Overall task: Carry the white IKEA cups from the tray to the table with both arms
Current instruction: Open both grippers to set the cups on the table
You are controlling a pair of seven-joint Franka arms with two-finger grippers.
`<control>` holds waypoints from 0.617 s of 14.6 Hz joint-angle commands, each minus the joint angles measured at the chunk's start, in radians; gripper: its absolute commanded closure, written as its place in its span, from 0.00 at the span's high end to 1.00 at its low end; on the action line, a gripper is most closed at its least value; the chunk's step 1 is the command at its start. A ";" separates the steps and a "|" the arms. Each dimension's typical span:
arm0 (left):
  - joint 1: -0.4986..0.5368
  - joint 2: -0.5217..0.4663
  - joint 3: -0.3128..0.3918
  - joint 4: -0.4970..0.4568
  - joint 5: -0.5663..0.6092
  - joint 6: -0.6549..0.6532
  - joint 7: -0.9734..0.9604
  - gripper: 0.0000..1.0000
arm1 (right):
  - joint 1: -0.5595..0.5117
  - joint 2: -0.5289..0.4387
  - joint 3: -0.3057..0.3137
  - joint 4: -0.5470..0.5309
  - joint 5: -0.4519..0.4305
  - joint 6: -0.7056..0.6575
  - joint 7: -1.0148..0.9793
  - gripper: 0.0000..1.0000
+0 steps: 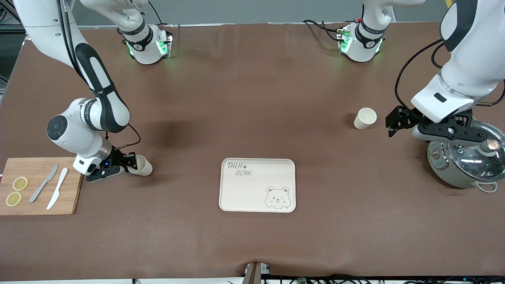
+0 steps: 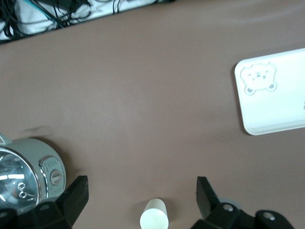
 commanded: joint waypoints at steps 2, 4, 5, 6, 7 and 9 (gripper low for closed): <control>-0.002 0.058 0.013 0.062 -0.062 -0.064 0.006 1.00 | -0.002 -0.004 0.004 0.030 0.021 -0.027 -0.009 1.00; 0.004 0.064 0.011 0.062 -0.067 -0.064 0.009 1.00 | -0.011 -0.020 -0.001 0.090 0.019 -0.160 -0.009 1.00; 0.004 0.073 0.011 0.062 -0.069 -0.064 0.009 1.00 | -0.022 -0.047 -0.011 0.137 0.016 -0.262 -0.009 1.00; 0.004 0.077 0.013 0.063 -0.069 -0.064 0.009 1.00 | -0.025 -0.072 -0.031 0.199 0.007 -0.388 -0.009 1.00; 0.007 0.083 0.013 0.065 -0.081 -0.064 0.007 1.00 | -0.025 -0.084 -0.051 0.287 -0.025 -0.532 -0.002 1.00; 0.009 0.095 0.013 0.081 -0.084 -0.064 0.007 1.00 | -0.027 -0.092 -0.074 0.535 -0.120 -0.871 0.104 1.00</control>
